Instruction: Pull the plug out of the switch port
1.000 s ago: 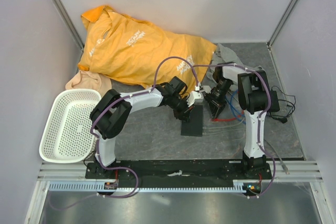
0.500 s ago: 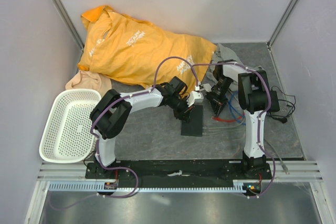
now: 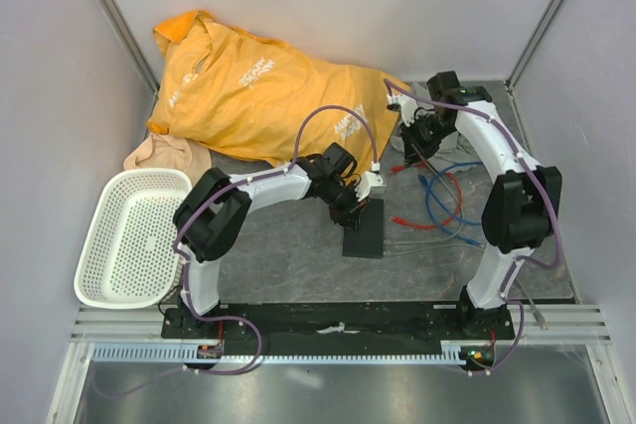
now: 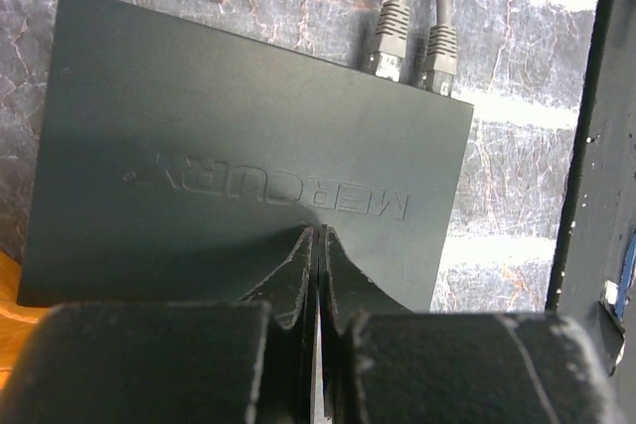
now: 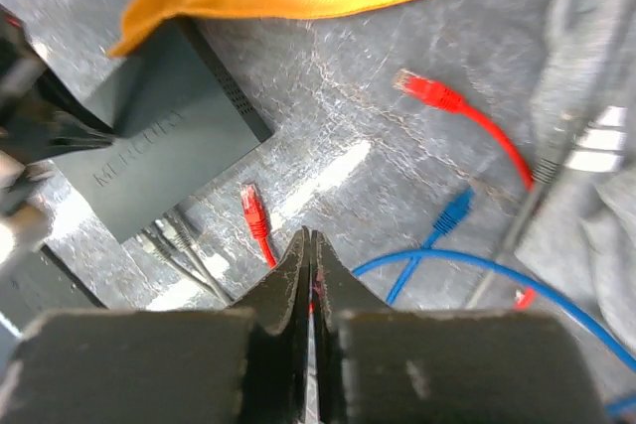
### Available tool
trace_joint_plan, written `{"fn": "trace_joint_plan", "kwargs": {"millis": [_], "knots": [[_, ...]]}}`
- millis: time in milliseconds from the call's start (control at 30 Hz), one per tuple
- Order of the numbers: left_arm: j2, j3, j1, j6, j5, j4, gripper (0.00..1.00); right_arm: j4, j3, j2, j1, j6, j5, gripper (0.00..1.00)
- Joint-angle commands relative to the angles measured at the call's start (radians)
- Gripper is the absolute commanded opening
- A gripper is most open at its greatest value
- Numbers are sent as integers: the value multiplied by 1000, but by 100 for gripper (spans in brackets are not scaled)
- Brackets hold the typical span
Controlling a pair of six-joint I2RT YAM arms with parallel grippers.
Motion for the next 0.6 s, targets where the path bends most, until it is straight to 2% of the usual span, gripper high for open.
{"fn": "trace_joint_plan", "kwargs": {"millis": [0,100,200,267,333,433,567], "knots": [[-34,70,4,12,-15,-11,2,17,-8,-75,0,49,39,18],[-124,80,18,-51,22,-4,2,23,-132,-139,1,11,65,43],[-248,25,29,-102,13,32,2,128,-351,-257,10,-85,98,50],[-345,-47,32,-122,-34,62,2,246,-492,-305,10,-107,127,54],[-397,-104,37,-137,-74,67,2,334,-543,-329,10,-121,145,57],[-459,-144,63,-177,-140,49,1,366,-530,-297,19,-80,139,57],[-467,-167,106,-211,-119,18,2,379,-548,-270,73,-118,113,56]]}}
